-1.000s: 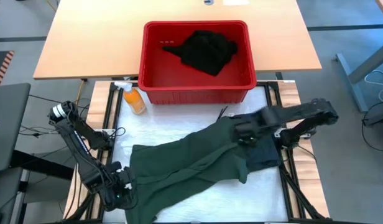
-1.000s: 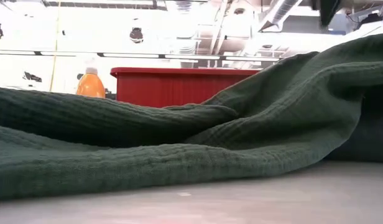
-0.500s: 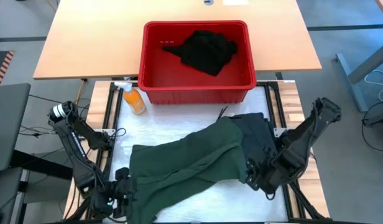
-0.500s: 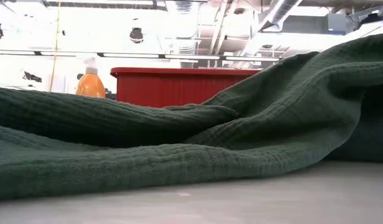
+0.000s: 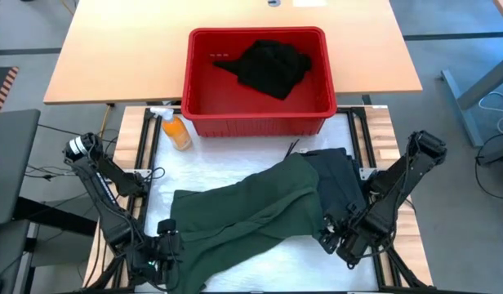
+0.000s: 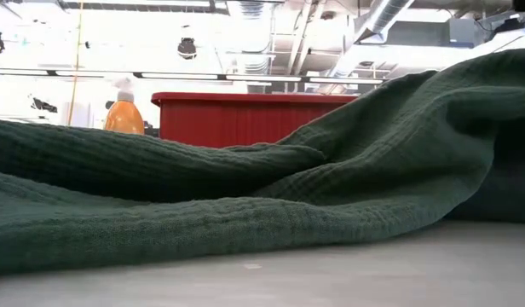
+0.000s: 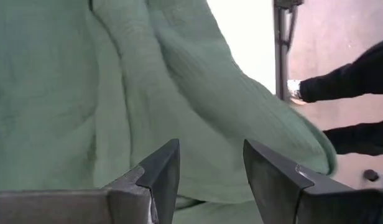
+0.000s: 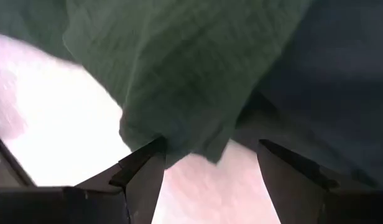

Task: Fold laundry
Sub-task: Fold the green shirt

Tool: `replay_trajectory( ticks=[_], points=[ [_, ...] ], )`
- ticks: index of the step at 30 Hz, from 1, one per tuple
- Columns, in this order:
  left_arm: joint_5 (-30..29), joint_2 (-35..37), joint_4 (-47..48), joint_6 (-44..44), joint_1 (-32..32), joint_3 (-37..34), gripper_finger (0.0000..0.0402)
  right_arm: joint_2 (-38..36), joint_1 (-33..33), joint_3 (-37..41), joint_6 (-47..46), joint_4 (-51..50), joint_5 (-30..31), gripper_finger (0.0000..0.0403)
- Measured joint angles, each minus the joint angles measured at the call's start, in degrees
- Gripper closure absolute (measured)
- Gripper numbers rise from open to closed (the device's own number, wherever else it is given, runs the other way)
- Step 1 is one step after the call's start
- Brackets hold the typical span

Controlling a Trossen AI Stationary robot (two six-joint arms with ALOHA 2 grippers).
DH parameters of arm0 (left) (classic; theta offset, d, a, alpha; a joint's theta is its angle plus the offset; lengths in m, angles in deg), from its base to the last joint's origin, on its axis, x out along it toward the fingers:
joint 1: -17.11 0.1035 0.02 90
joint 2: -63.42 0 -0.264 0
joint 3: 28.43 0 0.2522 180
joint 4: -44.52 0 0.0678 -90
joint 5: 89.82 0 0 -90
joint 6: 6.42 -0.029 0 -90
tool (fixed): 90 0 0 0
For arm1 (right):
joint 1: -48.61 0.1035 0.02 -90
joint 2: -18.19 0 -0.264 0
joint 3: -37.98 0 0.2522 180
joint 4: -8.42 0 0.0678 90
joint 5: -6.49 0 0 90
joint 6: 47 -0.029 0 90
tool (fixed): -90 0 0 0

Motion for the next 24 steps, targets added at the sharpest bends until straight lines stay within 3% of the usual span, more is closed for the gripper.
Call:
replay_trajectory(
  ticks=[5, 8, 11, 17, 20, 24],
  points=[
    [0.95, -2.96, -6.60, -2.20, -0.70, 0.00, 0.0237, 0.00, -0.11, 1.06, 3.98, 5.16, 3.28, 0.0128],
    [4.14, -6.58, -11.89, -1.61, -1.33, 0.00, 0.0237, 0.00, -0.11, 1.06, 5.40, 5.49, 3.16, 0.0157],
    [6.10, -9.96, -15.34, 0.37, -2.40, 0.00, 0.0237, 0.00, -0.11, 1.06, 5.96, 4.86, 2.90, 0.0217],
    [5.83, -13.29, -18.90, 2.82, -2.97, 0.00, 0.0237, -0.30, -0.40, 1.07, 11.45, 4.51, 0.59, 0.0379],
    [7.39, -14.50, -17.56, 5.51, -1.66, 0.02, 0.0246, -2.00, -1.20, 0.80, 15.93, 3.45, -3.66, 0.0379],
    [10.89, -17.74, -16.73, 6.78, 0.04, 0.02, 0.0290, -5.76, -2.88, -1.13, 22.63, -2.19, -9.75, 0.0378]
  ],
)
